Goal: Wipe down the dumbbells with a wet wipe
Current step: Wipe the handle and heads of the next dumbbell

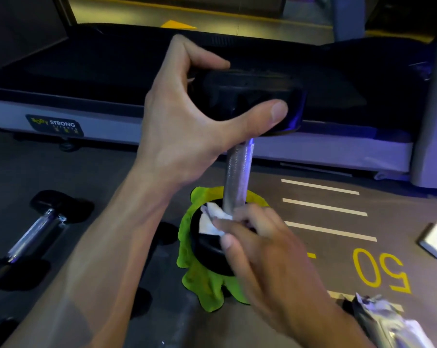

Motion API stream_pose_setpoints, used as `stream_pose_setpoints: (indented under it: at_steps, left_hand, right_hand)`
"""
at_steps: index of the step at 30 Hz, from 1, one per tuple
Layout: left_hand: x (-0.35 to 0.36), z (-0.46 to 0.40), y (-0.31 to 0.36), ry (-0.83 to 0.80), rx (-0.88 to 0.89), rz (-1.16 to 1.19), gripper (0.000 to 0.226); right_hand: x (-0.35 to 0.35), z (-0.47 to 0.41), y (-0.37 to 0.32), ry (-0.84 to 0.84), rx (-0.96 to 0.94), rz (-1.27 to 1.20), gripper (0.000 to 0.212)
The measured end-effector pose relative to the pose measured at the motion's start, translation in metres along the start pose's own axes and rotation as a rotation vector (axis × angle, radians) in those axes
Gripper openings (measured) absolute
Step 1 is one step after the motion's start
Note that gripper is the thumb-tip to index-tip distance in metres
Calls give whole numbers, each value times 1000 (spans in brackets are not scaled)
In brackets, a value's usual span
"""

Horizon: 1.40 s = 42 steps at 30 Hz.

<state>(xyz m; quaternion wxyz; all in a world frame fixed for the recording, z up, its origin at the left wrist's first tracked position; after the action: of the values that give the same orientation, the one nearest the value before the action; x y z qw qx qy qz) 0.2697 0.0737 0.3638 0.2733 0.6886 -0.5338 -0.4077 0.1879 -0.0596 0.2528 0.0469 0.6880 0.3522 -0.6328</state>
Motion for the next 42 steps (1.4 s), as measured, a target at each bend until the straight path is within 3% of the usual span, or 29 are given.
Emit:
stream_pose_setpoints:
  at_steps: [4, 9, 12, 17, 22, 25, 28, 33, 38, 42]
  left_hand:
    - [3, -3, -4, -64, 1, 60, 73]
    - [2, -7, -11, -96, -22, 158, 69]
    - [2, -9, -18, -95, -31, 203, 65]
    - [1, -9, -22, -82, -27, 235, 62]
    - [6, -11, -22, -107, -29, 229, 64]
    - [8, -12, -23, -124, -23, 248, 62]
    - [7, -14, -26, -121, -25, 272, 60]
    - [5, -14, -31, -90, -16, 306, 56]
    - [3, -12, -32, -84, -4, 320, 55]
    - [-4, -11, -37, -55, -6, 334, 52]
  right_hand:
    - [-2, 10, 40, 11, -39, -441, 39]
    - [5, -6, 67, 89, 39, -666, 33]
    - [6, -7, 64, 83, 79, -647, 16]
    - [-5, 10, 48, 159, 77, -565, 15]
    - [-4, -9, 65, 57, 225, -503, 10]
    - [3, -18, 70, -6, 266, -599, 10]
    - [-4, -2, 61, 80, 282, -568, 7]
    - [-11, 16, 31, 264, 214, -586, 38]
    - [-41, -17, 17, 434, 146, -490, 49]
    - [-15, -7, 6, 336, 103, -316, 49]
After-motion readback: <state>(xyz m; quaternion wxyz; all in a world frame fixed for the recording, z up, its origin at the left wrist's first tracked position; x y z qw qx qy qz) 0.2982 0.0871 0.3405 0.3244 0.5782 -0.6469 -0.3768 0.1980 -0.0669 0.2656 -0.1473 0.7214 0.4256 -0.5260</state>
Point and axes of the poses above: each hand's wrist, its own z-axis away from the middle knuckle, its own x-axis out of the palm, y = z × x, the point moved 9 cm from there along -z, towards the middle knuckle, and after that the axes turned 10 degrees about -y, right-handed, at the moved point
